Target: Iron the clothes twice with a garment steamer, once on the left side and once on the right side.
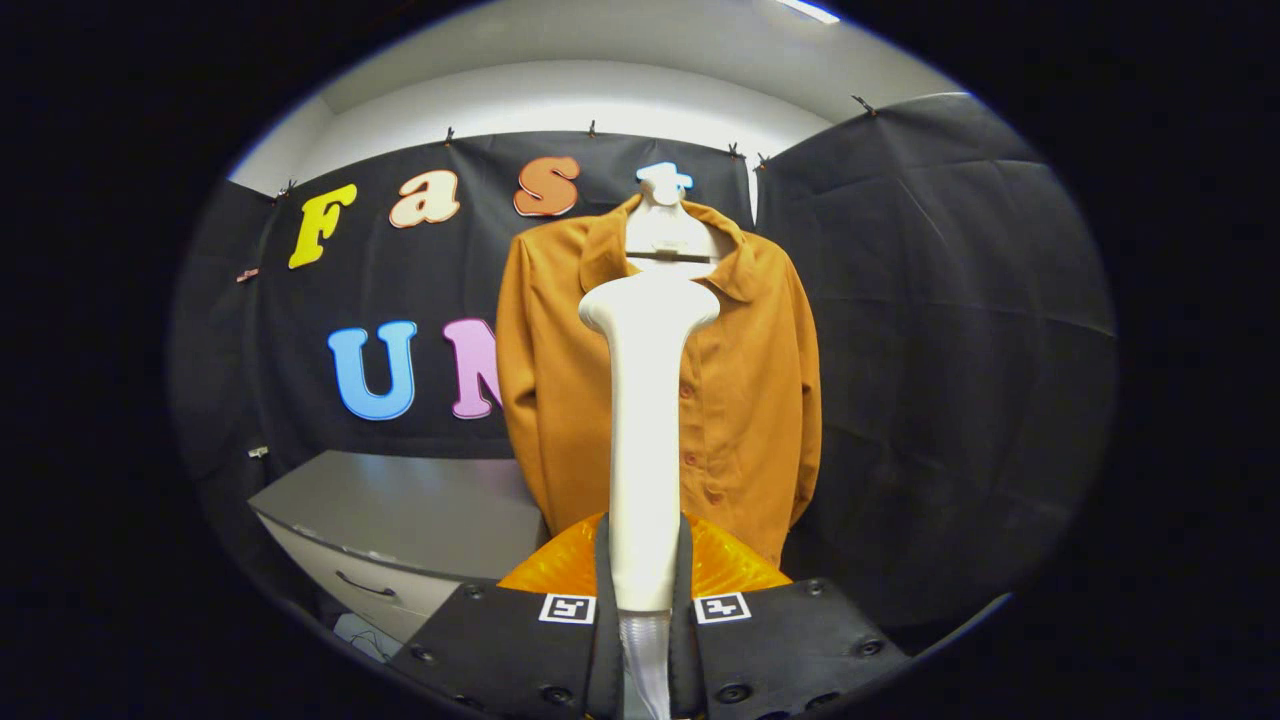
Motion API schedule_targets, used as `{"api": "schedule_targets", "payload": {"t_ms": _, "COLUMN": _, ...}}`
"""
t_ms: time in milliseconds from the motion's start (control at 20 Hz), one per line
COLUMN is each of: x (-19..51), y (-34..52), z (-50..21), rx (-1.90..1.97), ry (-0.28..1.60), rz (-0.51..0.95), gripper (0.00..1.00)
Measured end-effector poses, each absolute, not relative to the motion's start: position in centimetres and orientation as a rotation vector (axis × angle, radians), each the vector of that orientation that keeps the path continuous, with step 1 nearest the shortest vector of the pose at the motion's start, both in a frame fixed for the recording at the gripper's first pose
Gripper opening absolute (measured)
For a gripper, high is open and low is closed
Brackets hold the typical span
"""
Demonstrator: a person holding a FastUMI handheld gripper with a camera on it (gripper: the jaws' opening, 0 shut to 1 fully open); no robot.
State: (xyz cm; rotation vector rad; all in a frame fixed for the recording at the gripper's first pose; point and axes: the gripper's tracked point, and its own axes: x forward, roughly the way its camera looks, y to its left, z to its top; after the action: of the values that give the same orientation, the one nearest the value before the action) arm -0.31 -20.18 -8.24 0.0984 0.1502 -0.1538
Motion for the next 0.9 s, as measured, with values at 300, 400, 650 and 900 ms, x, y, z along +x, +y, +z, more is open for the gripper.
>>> {"api": "schedule_targets", "payload": {"t_ms": 300, "x": 0.0, "y": -13.9, "z": -2.4, "rx": 0.111, "ry": 0.095, "rz": -0.093, "gripper": 0.21}}
{"api": "schedule_targets", "payload": {"t_ms": 400, "x": -0.1, "y": -12.1, "z": -0.9, "rx": 0.111, "ry": 0.08, "rz": -0.083, "gripper": 0.21}}
{"api": "schedule_targets", "payload": {"t_ms": 650, "x": -1.3, "y": -7.6, "z": 1.6, "rx": 0.099, "ry": 0.043, "rz": -0.048, "gripper": 0.21}}
{"api": "schedule_targets", "payload": {"t_ms": 900, "x": -3.3, "y": -4.5, "z": 2.3, "rx": 0.109, "ry": 0.03, "rz": -0.03, "gripper": 0.21}}
